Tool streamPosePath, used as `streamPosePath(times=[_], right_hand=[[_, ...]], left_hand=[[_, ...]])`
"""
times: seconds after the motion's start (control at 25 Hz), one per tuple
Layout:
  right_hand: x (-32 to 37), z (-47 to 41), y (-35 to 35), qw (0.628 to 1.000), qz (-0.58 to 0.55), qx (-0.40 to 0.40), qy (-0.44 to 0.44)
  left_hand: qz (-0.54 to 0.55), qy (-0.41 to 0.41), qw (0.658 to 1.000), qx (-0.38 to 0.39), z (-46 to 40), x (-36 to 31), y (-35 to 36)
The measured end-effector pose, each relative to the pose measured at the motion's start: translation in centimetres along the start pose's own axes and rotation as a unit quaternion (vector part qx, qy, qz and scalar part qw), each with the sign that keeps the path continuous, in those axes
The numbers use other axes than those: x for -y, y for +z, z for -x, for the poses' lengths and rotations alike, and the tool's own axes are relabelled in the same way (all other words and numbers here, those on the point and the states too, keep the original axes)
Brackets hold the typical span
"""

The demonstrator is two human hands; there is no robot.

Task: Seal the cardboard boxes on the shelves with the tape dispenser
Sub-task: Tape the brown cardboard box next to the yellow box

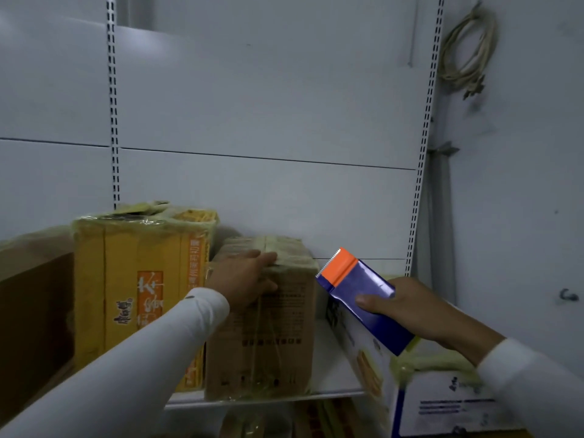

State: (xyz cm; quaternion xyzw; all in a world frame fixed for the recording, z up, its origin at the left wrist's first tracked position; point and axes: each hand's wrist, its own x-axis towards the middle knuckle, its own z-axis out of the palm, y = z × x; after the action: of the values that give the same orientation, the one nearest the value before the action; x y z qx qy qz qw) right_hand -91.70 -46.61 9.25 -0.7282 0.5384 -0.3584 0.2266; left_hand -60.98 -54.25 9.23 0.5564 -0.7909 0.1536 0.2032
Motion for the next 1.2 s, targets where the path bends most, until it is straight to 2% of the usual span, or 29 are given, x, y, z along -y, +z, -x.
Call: streamPosePath(times=[0.2,0.44,0.6,0.8,0.96,1.04,1.2], right_hand=[[-0.3,0.0,-2.3,1.0,-0.008,0.014,-0.013],[0.0,0.2,-7.1,0.999,-0.022,0.018,-0.014],[-1.2,-0.4,-7.3,0.999,-0.017,0.029,-0.018],[-1.9,-1.5,-5.5,0.998,-0.026,0.051,-0.025],[-2.0,-2.0,-5.3,0.998,-0.016,0.057,-0.039],[-2.0,-2.1,-5.4,0.996,-0.031,0.068,-0.049],[-1.4,-2.0,-5.1,0.992,-0.044,0.099,-0.063]], left_hand=[[-0.015,0.046,0.998,-0.035,-0.6,-1.0,1.1],[0.099,0.113,0.989,0.0,-0.1,0.6,0.7],[0.133,0.056,0.988,0.058,0.0,1.1,-1.2],[0.062,0.013,0.998,-0.032,0.3,-5.0,-1.3],[-0.003,0.002,0.999,-0.032,0.2,-7.5,0.9],[0.037,0.016,0.998,-0.042,0.8,-6.0,0.8],[0.197,0.041,0.979,-0.011,2.7,-1.9,-0.5]])
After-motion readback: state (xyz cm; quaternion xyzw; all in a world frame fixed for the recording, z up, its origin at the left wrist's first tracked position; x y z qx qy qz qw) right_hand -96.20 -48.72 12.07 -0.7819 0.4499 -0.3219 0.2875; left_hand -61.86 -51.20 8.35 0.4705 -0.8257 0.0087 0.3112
